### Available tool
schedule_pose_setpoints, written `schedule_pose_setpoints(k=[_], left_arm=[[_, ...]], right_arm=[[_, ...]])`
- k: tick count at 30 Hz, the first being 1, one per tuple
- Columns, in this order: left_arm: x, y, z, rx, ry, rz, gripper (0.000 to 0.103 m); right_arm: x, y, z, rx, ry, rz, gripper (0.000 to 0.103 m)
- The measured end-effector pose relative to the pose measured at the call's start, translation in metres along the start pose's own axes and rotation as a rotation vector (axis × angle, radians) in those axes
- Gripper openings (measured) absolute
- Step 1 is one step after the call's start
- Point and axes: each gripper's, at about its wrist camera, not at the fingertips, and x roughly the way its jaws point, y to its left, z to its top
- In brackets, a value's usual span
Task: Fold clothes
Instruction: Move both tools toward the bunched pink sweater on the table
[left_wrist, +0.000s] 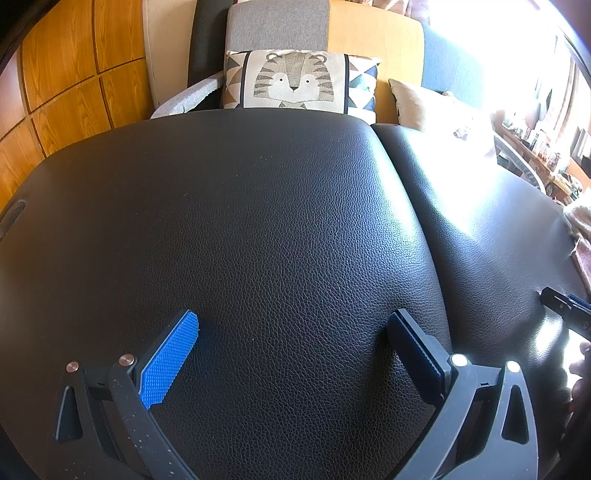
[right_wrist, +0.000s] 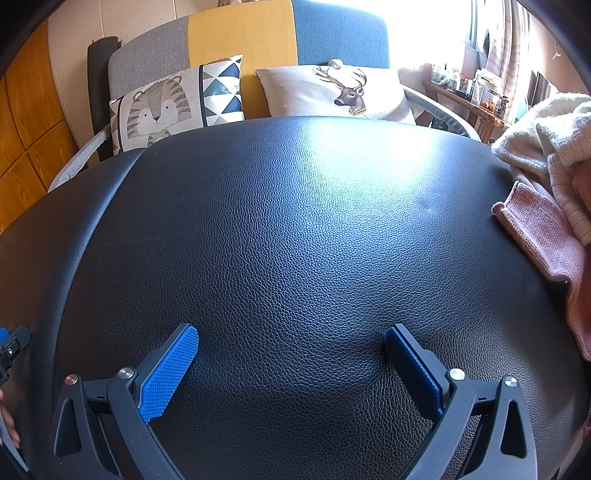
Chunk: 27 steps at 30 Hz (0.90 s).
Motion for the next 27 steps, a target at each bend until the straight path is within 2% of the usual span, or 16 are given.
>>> schedule_pose_setpoints(k=[8, 10, 13, 17, 21, 24, 27], left_arm=[[-0.011, -0.006, 0.003, 0.019, -0.013, 0.029, 0.103], [-0.025, -0.023, -0.001, 0.053, -0.057, 0.021, 0.103], [-0.047, -0.042, 0.01, 0.089, -0.079, -0.038, 0.103], [-0.073, -0.071, 0.02, 0.162, -0.104, -0.106, 0.103], [-0.101, -0.114, 0.02, 0.261, -0.124, -0.154, 0.103], [-0.109, -0.139, 0.024, 0.297, -0.126, -0.21, 0.103], [-0.115, -0.163, 0.012, 0.337, -0.135, -0.24, 0.103]], right_arm=[[-0.015, 0.01, 0.006, -0.024, -0.022, -0.051, 0.103], [-0.036, 0.016, 0.015, -0.018, -0.067, -0.045, 0.103], [-0.051, 0.009, 0.006, -0.03, -0.112, -0.063, 0.103], [-0.069, 0.001, -0.005, -0.012, -0.125, -0.087, 0.103], [-0.089, -0.027, -0.017, 0.04, -0.149, -0.112, 0.103], [-0.109, -0.047, -0.022, 0.076, -0.177, -0.146, 0.103], [-0.129, -0.067, -0.028, 0.113, -0.204, -0.18, 0.103]])
